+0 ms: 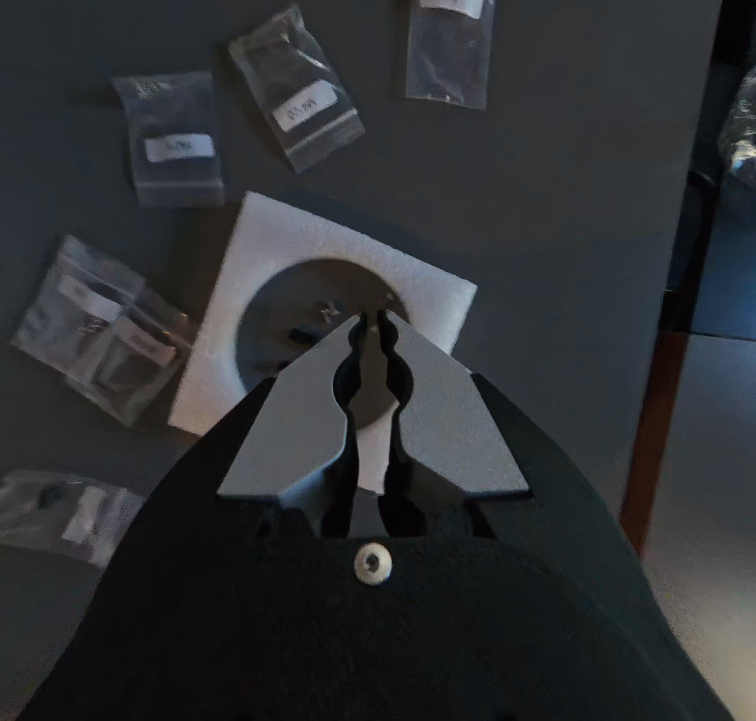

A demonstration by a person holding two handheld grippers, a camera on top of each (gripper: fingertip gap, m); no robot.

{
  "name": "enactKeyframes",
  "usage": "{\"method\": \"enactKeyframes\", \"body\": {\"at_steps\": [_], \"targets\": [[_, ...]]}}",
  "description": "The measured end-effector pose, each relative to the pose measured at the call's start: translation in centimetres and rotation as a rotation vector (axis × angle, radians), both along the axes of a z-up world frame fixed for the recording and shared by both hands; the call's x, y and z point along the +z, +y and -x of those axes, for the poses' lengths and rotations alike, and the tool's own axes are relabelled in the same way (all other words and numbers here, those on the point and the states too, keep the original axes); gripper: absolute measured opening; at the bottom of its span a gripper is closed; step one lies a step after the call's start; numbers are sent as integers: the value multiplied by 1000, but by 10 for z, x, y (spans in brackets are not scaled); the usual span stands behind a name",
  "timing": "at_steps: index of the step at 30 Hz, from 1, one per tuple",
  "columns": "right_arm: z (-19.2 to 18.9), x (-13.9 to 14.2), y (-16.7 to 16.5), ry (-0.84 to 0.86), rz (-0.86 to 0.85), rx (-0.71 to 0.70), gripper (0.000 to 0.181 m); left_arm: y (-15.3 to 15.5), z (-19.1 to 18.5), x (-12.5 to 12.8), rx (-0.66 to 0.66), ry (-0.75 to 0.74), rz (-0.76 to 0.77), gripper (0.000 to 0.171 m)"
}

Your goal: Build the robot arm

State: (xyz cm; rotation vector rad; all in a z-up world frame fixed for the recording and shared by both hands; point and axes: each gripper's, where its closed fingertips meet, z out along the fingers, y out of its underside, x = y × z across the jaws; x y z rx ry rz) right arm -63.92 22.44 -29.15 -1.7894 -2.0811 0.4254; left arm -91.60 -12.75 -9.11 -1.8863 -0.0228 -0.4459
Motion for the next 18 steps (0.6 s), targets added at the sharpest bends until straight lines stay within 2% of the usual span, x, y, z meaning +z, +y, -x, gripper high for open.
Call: {"method": "enactKeyframes", "body": {"at_steps": [1, 4, 7, 10, 13, 18], "targets": [[-1, -1, 7, -11, -36, -18, 3, -1, 0, -1, 2, -1, 4, 21], [-1, 1, 2, -2, 102, -90, 3, -3, 0, -2, 7, 2, 10, 20], [-12, 1, 6, -9, 119, -118, 2, -7, 0, -3, 17, 12, 18, 20], [-21, 2, -1, 16, 100, -37, 3, -12, 2, -6, 28, 12, 31, 20], [-20, 1, -7, 54, 80, 26, 11, -15, 3, -9, 37, -3, 34, 20], [-19, -9, -10, 66, 87, 49, 11, -15, 0, -9, 34, -20, 36, 20]]}}
